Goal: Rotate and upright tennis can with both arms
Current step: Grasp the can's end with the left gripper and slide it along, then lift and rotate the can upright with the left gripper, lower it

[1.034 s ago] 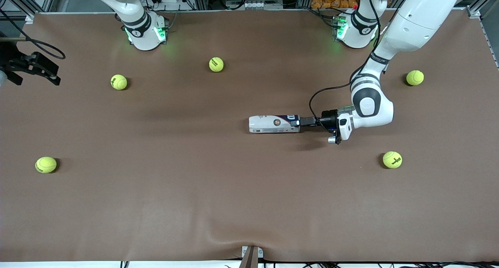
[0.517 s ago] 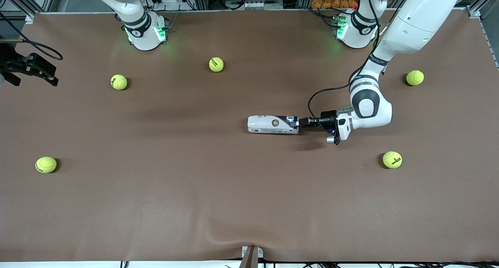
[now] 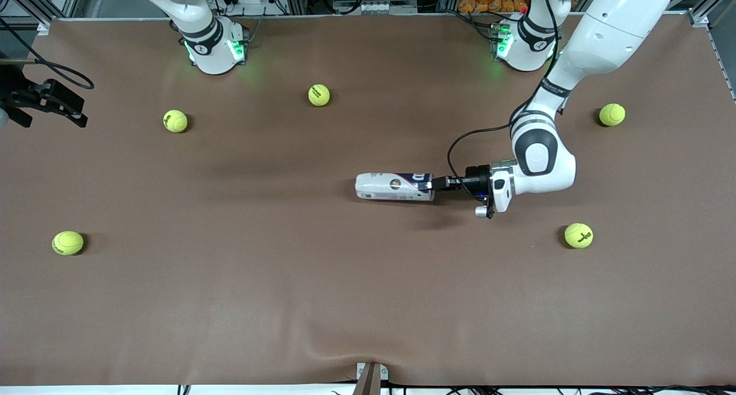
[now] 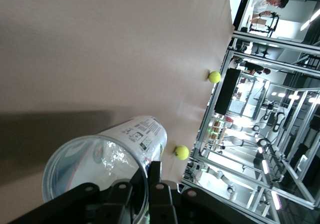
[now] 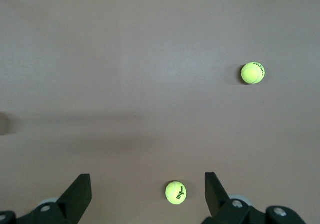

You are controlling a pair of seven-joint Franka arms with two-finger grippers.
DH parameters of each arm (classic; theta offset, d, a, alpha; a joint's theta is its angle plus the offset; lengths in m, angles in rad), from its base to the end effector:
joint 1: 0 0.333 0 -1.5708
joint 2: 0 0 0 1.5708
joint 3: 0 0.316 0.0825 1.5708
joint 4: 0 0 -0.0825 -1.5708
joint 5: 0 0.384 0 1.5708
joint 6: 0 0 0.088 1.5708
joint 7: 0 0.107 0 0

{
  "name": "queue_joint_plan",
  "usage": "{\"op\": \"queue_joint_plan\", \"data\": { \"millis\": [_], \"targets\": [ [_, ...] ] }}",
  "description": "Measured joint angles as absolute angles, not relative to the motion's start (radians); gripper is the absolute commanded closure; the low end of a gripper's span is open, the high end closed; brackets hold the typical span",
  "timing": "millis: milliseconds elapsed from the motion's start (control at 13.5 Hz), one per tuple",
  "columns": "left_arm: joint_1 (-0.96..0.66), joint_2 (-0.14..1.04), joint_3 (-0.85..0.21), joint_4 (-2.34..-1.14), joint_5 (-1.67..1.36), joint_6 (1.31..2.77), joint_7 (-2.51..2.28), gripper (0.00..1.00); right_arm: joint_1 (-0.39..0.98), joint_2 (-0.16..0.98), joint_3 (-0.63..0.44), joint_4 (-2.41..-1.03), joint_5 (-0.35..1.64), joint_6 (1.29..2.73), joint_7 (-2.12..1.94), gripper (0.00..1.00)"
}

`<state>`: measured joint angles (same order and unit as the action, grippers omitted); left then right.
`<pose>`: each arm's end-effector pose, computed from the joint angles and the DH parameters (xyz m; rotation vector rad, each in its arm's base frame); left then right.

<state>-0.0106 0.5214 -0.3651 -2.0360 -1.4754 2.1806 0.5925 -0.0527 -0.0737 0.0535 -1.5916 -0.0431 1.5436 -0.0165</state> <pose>0.5329 -0.2476 0.2035 1.9291 0.2568 -0.2314 0.5289 -0.0031 0.6523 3.0941 0.0240 0.0390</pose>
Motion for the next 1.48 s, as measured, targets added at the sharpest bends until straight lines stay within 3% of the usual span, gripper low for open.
{"op": "queue_joint_plan", "data": {
  "millis": [517,887,1478],
  "targets": [
    [-0.099,0.432,-0.390,-2.012,-1.453,2.278,0.346,1.00,-0.052,-0.073,0.056,-1.593,-0.042,1.536,-0.020,0.00],
    [-0.170,0.371,-0.391,-1.980,-1.224,2.378,0.044,1.00,-0.052,-0.073,0.057,-1.593,-0.042,1.526,-0.021,0.00],
    [-0.261,0.351,-0.393,-1.879,-0.769,2.414,-0.452,1.00,-0.052,-0.073,0.058,-1.594,-0.041,1.517,-0.022,0.00]
  ]
}}
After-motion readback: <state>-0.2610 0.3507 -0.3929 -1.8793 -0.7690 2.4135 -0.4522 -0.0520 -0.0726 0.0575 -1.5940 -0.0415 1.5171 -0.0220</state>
